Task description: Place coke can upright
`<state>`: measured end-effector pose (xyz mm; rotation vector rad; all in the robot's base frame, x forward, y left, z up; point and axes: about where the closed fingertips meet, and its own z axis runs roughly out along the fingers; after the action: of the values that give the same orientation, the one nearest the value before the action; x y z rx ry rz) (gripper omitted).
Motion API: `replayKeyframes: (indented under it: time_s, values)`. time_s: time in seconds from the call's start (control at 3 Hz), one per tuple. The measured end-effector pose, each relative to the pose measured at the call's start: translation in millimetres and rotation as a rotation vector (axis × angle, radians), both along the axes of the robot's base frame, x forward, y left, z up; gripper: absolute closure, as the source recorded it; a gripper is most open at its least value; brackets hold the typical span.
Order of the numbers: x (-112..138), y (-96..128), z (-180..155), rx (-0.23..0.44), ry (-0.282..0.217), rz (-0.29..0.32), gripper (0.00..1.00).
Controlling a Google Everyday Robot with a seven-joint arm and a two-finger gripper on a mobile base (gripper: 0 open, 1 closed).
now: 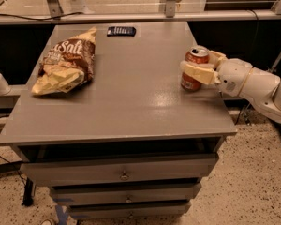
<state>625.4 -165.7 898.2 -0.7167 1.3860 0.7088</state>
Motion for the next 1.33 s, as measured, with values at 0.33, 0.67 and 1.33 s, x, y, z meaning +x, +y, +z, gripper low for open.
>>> replayKeyframes:
  time_s: [0.33, 0.67, 1.33]
  values:
    - [-1, -5, -3, -0.012, 0.01, 0.002, 0.0]
    - [-3, -14, 2, -0.037, 0.01, -0.007, 0.0]
    - [-42, -84, 57, -0.2, -0.038, -0.12, 0.0]
